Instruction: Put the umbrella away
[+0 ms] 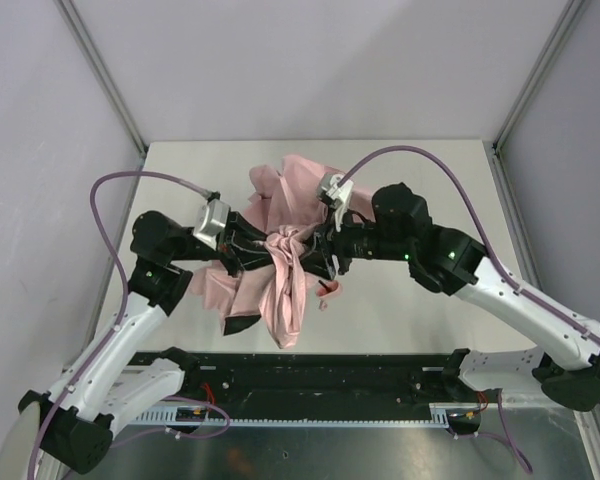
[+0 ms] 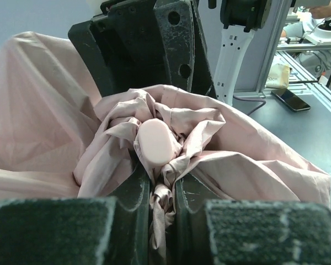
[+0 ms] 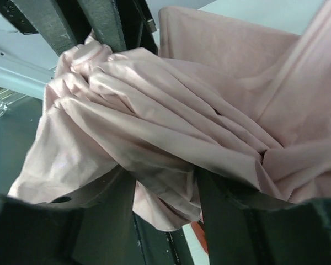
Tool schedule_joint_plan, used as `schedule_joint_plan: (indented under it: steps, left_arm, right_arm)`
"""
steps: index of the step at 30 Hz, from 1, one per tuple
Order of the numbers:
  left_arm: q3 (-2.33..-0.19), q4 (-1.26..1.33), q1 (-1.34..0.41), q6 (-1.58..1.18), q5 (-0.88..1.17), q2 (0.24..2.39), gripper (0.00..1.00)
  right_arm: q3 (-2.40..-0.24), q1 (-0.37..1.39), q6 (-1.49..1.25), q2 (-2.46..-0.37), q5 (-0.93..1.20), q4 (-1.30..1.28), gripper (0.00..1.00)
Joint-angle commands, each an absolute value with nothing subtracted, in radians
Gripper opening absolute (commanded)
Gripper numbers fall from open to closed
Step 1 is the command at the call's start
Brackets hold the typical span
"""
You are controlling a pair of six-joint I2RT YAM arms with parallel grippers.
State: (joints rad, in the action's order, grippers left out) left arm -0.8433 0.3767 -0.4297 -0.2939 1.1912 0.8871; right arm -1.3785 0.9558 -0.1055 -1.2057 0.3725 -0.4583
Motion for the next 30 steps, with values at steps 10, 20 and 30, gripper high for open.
schedule_joint_plan:
  steps: [10, 20, 30]
  left_arm:
    - [-0.811, 0.502, -0.462, -0.148, 0.945, 0.783, 0.0]
    - [-0.8, 0.504, -0.458, -0.141, 0.932, 0.747, 0.0]
    - [-0.772, 0.558, -0.459, -0.187, 0.908, 0.728, 0.0]
  right_arm:
    - [-1.251, 0.801, -0.578, -0.814, 0.06, -0.517, 0.92]
    - [-1.213, 0.424, -0.841, -0.869, 0.345, -0.458, 0.83]
    - [-1.043, 0.396, -0.874, -0.897, 0.569, 0.029, 0.43]
